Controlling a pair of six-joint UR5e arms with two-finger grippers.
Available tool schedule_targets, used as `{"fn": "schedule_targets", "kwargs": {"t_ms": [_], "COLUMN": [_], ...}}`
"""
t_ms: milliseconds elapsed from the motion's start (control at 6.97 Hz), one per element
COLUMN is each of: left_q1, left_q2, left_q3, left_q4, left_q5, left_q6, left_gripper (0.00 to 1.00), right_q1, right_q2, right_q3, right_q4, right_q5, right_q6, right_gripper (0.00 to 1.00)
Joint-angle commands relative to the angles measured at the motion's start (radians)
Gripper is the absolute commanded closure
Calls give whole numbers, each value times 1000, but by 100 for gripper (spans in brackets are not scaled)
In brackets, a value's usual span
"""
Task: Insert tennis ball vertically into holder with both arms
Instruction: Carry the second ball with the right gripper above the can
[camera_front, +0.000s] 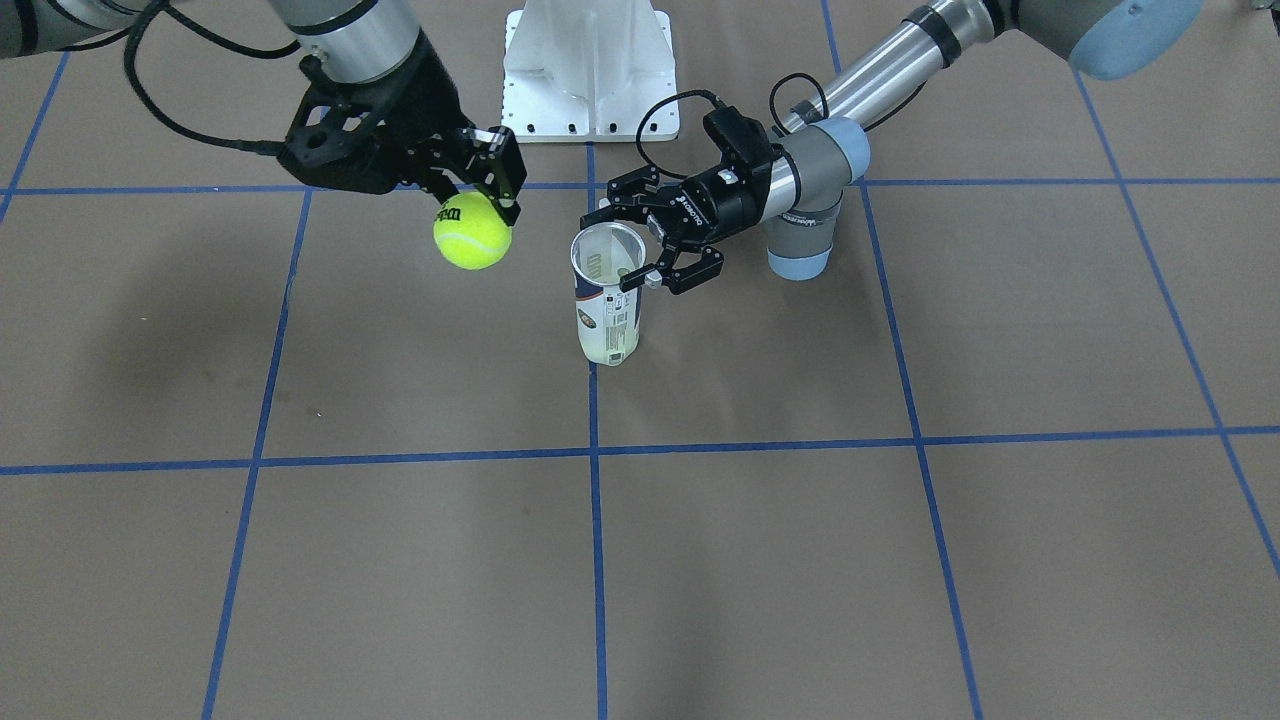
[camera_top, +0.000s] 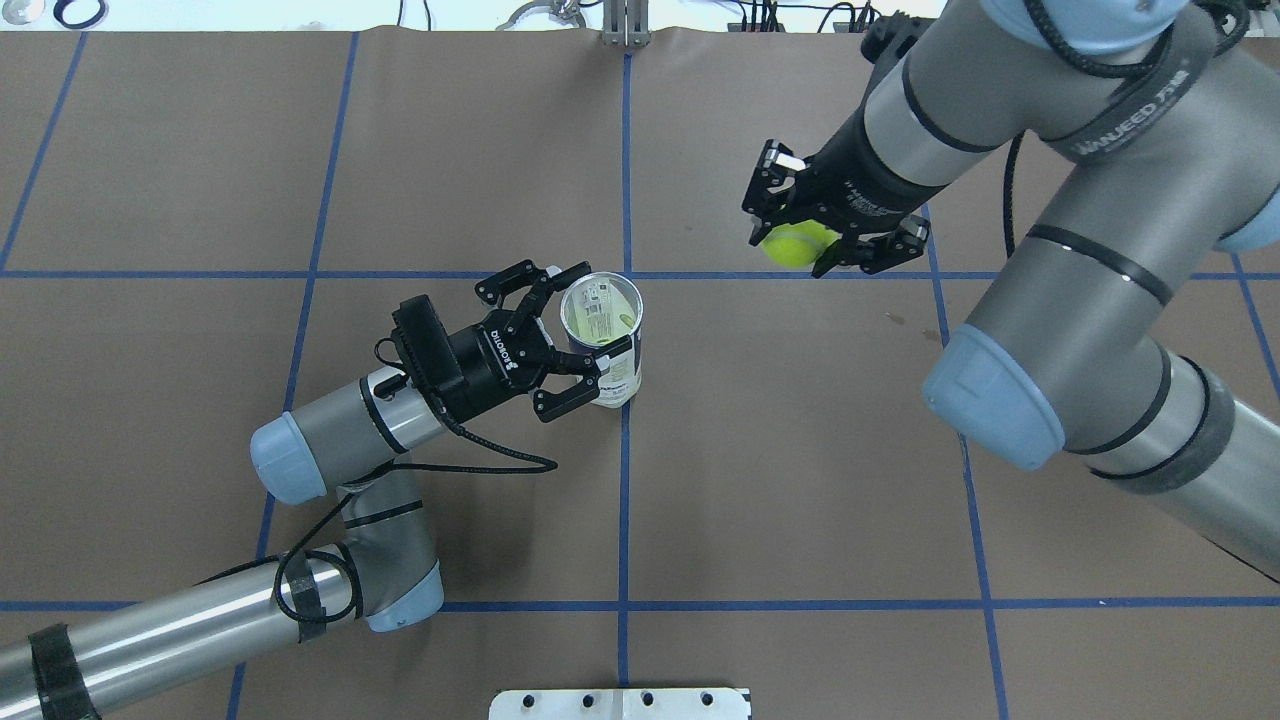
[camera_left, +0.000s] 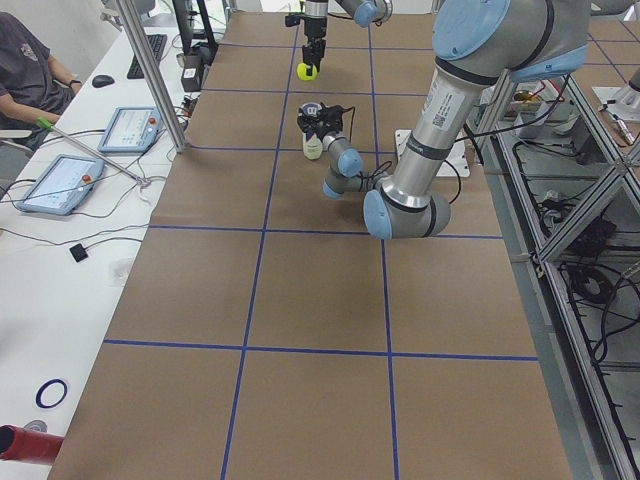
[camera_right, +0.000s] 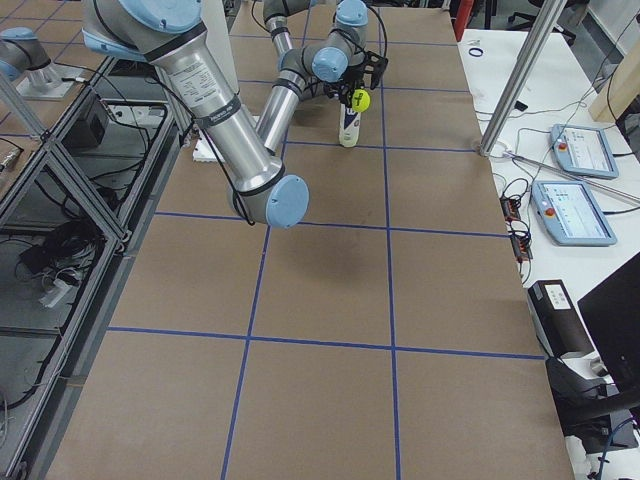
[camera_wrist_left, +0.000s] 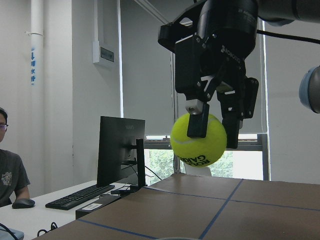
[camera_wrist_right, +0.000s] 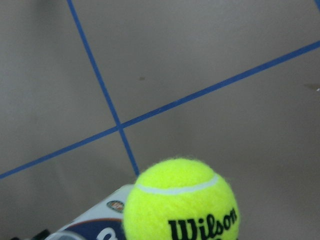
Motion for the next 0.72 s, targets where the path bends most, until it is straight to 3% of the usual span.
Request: {"fn": "schedule_targets", "kwargs": {"t_ms": [0,574], "left_q1": [0,0], "left_q2": [1,1], "left_q3": [1,1], "left_q4": [0,0], "left_q5": [0,0], "left_q6": [0,0], "left_gripper": [14,14], "right_q1": [-62,-89], "right_q2": [93,147], "right_q3": [-54,-151], "right_q4": [1,9], "right_q5": [-6,-50], "right_q6": [30,14], "right_gripper": [100,100]}}
